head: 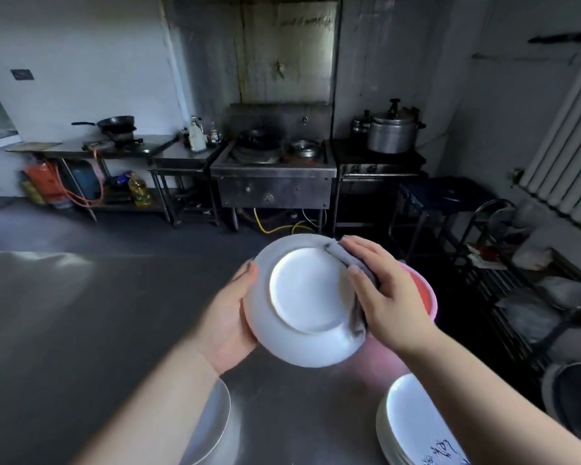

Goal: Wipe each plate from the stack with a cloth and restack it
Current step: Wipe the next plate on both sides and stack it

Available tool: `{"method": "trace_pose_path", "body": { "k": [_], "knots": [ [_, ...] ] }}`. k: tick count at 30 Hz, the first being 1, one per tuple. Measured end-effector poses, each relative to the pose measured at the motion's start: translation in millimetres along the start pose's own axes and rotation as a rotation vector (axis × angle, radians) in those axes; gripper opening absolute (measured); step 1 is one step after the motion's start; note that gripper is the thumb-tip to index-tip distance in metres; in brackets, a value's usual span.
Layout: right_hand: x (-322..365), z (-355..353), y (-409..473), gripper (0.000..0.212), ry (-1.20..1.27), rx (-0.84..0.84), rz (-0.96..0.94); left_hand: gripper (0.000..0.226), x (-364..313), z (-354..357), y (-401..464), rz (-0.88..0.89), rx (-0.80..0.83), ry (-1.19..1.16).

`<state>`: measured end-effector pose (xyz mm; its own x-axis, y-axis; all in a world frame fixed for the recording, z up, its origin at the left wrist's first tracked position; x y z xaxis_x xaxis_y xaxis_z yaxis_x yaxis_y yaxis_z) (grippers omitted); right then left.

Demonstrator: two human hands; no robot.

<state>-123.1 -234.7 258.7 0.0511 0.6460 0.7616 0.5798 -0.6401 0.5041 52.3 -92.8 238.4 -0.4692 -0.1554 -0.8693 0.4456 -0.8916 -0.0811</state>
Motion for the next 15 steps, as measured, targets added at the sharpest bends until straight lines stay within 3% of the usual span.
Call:
{"method": "trace_pose_path", "body": {
  "k": [4,7,10,12,15],
  "knots": [
    [6,2,9,0.049,-0.116,0.068,-0.050,0.040,-5,-2,-1,0.010,-0.008,0.046],
    [1,26,-28,0.069,-0.166,-0.016,0.004,0.040,1,-1,-3,0.062,-0.061,-0.015],
    [-7,56,-65,0.088,-0.193,0.070,0.069,0.045,7,-1,-5,0.090,-0.101,-0.061],
    [-12,53,-53,0.089,-0.235,0.074,0.083,0.042,12,0,-6,0.087,-0.111,-0.080],
    [-11,31,-14,0.074,-0.172,-0.024,0.101,0.035,18,5,-5,0.106,-0.100,-0.156]
  ]
}}
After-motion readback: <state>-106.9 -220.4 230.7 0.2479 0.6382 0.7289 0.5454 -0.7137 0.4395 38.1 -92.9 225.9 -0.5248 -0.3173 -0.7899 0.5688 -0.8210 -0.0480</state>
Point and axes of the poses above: each hand's wrist, its own y-axis towards the middle knuckle, its own z-axis out of the palm, x = y × z, the point moved 4 cm from there along y, towards the middle knuckle, and after that the axes turned 3 degrees about y, right-handed, at the moved point
